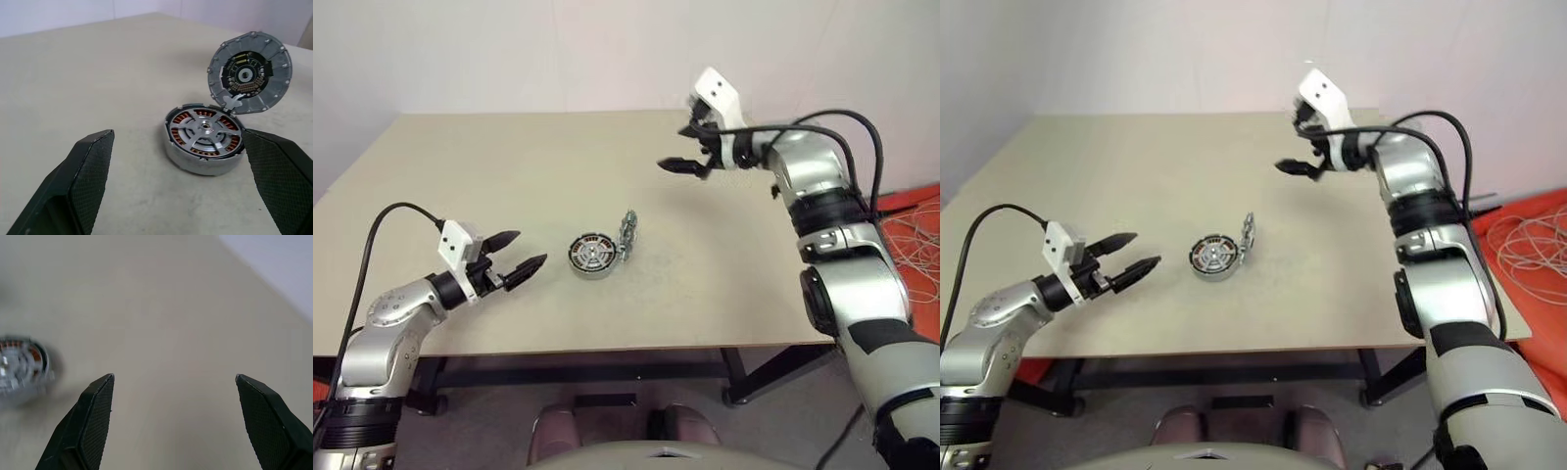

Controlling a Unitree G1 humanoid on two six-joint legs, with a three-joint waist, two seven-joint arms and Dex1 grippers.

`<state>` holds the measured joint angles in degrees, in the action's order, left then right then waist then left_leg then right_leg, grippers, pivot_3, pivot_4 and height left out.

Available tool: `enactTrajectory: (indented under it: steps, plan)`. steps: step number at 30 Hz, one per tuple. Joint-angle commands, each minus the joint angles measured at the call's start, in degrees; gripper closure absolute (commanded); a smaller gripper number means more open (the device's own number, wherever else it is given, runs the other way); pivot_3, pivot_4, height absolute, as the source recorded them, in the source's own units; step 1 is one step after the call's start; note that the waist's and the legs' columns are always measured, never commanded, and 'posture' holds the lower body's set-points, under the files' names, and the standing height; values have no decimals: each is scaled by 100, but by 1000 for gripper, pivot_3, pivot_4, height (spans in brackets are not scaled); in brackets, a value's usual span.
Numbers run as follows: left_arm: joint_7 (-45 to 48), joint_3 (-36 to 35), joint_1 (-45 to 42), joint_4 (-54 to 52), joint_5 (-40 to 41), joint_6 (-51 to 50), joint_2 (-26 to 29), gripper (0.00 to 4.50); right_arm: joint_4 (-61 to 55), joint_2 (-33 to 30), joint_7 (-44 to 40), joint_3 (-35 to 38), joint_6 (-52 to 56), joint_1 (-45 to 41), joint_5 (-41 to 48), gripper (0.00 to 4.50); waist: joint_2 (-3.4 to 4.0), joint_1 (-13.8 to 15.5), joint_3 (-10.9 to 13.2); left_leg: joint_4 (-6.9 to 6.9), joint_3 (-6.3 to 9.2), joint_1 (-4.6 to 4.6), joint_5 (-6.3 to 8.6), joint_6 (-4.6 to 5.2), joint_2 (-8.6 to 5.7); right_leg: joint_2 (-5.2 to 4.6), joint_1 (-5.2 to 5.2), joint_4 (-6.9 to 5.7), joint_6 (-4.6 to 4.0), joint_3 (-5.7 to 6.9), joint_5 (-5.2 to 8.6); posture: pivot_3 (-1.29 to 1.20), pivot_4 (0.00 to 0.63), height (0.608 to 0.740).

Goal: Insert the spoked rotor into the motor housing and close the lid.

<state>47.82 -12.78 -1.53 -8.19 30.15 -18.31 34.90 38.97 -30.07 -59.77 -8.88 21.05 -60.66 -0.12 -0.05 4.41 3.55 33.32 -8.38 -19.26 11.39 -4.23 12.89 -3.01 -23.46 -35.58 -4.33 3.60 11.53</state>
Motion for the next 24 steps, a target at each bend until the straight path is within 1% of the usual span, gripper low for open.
enactTrajectory:
  steps: [1,3,5,6,7,8,13,14,18,24]
  plan:
    - [24,-297,46,-162,66,6,164,101,-645,-236,-350,-113,30,438,32,195,2,2,1,1,0,-1,0,1,0,0,0,1,0,0,0,0,0,740]
    - [35,-358,78,-145,77,6,205,101,-852,-320,-506,-165,196,742,63,608,3,3,2,2,-2,0,3,5,0,0,0,1,1,0,0,0,0,740]
    - [48,-414,119,-125,75,15,229,101,-1108,-378,-659,-269,239,1046,47,1271,3,6,2,7,-3,3,10,18,1,0,1,-2,3,0,1,0,0,740]
    - [49,-440,141,-118,71,17,230,101,-1248,-385,-716,-326,291,1191,48,1676,3,10,2,9,-3,4,10,18,1,-1,1,-3,7,0,3,0,0,740]
    - [51,-460,159,-114,66,19,228,101,-1384,-392,-765,-386,312,1320,43,1959,3,14,2,11,-3,7,10,18,2,0,4,-4,27,0,14,0,0,740]
    - [49,-474,177,-112,63,21,221,101,-1507,-366,-794,-425,356,1433,61,2373,3,17,2,14,-3,12,10,18,2,0,9,-5,37,0,20,0,0,740]
    - [53,-515,278,-106,53,68,179,101,-2106,-37,-799,-582,654,1731,210,4229,3,14,2,33,-3,15,10,19,5,0,16,-8,41,0,22,0,0,740]
    - [52,-520,290,-107,54,72,174,101,-2198,44,-778,-596,716,1742,232,4486,3,12,2,35,-3,15,10,19,5,-1,16,-9,42,0,22,0,0,740]
    - [23,-515,287,-124,59,62,156,101,-2452,478,-630,-652,917,1649,324,4486,2,21,1,38,-2,18,10,19,6,0,18,-12,42,0,22,0,0,740]
    - [-22,-522,297,-164,62,65,132,101,-2483,1062,-328,-696,945,1324,382,4486,2,16,1,39,-1,17,10,19,6,-1,18,-12,42,0,21,0,0,740]
